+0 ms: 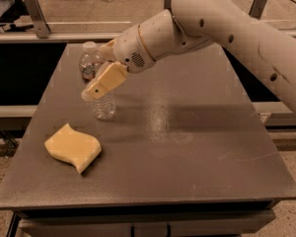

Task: Knock water bottle over

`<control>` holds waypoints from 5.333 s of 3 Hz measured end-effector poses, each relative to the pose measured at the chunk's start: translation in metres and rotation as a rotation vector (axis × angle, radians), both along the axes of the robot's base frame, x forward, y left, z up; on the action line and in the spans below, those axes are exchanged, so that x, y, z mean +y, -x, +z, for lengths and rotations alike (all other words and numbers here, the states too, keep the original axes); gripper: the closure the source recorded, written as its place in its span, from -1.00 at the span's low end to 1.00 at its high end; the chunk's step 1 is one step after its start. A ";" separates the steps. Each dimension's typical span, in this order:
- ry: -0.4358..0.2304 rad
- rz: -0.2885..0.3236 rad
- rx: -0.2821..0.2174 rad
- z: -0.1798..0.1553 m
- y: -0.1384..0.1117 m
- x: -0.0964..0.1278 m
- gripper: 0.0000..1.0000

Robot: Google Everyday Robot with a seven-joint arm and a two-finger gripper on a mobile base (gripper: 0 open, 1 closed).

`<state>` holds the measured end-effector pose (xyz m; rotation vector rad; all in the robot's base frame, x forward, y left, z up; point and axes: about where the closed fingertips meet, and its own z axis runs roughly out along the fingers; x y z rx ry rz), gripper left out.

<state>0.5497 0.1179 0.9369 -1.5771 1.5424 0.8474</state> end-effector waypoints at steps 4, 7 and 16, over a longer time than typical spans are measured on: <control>0.191 -0.065 0.030 0.020 -0.008 -0.041 1.00; 1.094 0.011 0.080 -0.068 0.043 -0.115 1.00; 1.170 -0.116 -0.094 -0.063 -0.004 -0.167 -1.00</control>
Offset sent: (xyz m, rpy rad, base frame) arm 0.0057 -0.0124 -0.0118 0.1198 0.1109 0.0328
